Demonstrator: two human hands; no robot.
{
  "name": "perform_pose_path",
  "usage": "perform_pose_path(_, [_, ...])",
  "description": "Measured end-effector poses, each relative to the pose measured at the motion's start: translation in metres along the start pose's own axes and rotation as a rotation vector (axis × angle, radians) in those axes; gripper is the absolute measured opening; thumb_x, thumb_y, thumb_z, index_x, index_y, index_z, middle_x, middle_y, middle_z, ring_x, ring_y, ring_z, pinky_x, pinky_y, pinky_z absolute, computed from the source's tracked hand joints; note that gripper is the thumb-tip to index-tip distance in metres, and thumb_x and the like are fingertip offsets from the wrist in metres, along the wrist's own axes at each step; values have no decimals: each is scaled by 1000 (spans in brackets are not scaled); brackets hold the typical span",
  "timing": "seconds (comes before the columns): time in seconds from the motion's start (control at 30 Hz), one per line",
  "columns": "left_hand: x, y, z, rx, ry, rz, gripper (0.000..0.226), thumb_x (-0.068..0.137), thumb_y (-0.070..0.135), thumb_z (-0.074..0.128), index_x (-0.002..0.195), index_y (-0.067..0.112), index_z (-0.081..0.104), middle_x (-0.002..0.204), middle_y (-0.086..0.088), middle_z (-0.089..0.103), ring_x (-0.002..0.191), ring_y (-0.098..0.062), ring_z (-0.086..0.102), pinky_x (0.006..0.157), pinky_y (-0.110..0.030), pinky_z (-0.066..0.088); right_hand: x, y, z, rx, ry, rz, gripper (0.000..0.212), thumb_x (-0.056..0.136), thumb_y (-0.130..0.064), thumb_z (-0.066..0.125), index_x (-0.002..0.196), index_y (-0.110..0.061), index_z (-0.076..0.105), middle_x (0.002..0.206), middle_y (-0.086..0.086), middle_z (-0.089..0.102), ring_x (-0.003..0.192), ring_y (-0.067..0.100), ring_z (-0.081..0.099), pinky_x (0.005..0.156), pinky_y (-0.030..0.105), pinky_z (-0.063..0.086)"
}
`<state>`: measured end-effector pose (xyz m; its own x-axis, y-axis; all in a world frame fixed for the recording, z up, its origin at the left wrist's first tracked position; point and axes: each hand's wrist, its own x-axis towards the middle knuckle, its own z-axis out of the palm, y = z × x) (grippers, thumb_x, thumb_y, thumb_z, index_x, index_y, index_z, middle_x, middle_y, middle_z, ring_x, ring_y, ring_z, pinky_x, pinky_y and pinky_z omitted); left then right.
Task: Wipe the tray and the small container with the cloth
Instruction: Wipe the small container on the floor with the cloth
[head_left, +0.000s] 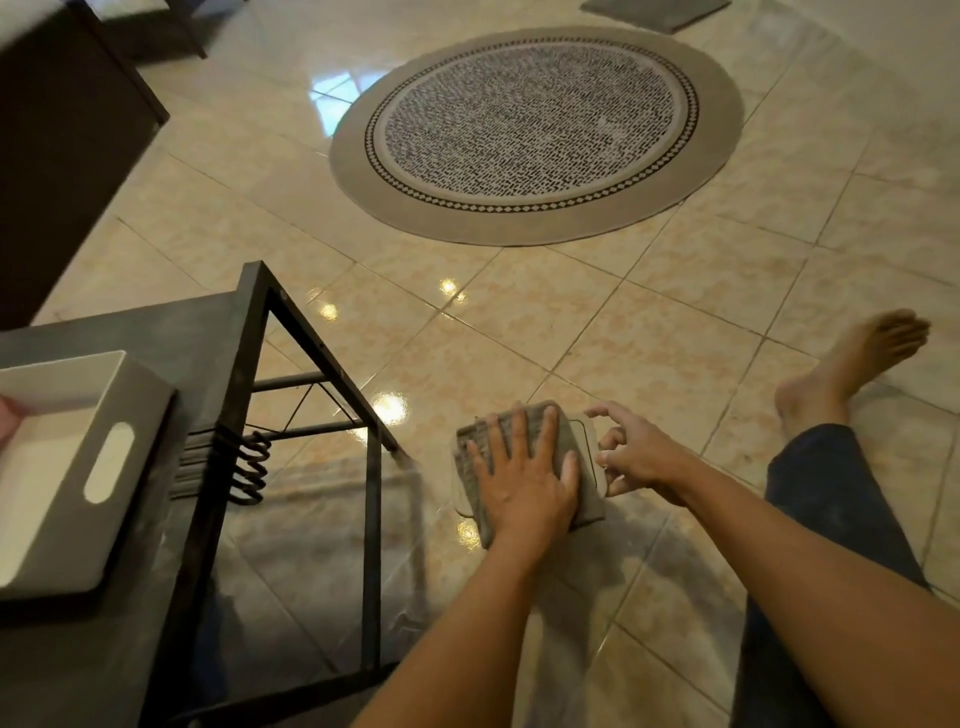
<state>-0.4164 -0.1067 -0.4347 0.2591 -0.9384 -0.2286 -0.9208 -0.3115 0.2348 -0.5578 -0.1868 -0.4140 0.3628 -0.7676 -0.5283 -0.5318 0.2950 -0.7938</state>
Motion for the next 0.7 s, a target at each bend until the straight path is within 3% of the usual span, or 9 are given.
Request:
perform_pose_path(0.13, [-10,4,2,-26,-25,-62,70,94,66,15,146,41,-26,158,-3,-33,142,-30,-34,110,-56,-24,-1,0,-1,19,-16,11,57,89,11,55,126,-32,49,85,12,53,69,23,60,61,40,63])
perform_pose_path(0.27, [5,21,-1,-50,-42,-68,71,95,66,16,149,41,-21,160,-2,-28,144,-30,-31,112,-56,-22,0,-2,-4,28,-52,20,55,90,10,55,128,-31,48,86,12,52,70,23,57,57,33,60])
perform_pose_path(0.43, [12,25,-2,-50,-53,-124,71,96,64,15,149,37,-22,161,-3,-28,143,-32,-31,113,-60,-19,-1,-2,-4,40,-59,24,57,87,11,55,130,-26,48,85,15,51,73,28,54,63,42,55])
perform_pose_path(0.57, [31,34,-13,-72,-68,-159,68,97,63,14,153,35,-13,163,-3,-20,146,-34,-23,113,-60,-19,-2,-5,-4,44,-82,12,56,85,8,62,126,-27,47,91,19,60,78,31,67,68,50,63])
perform_pose_path(0.7, [29,10,-6,-42,-15,-95,68,97,62,13,151,37,-18,163,-1,-22,147,-29,-24,116,-57,-15,-2,-1,-4,66,-57,13,57,88,11,56,129,-27,48,90,17,55,74,27,65,64,45,64])
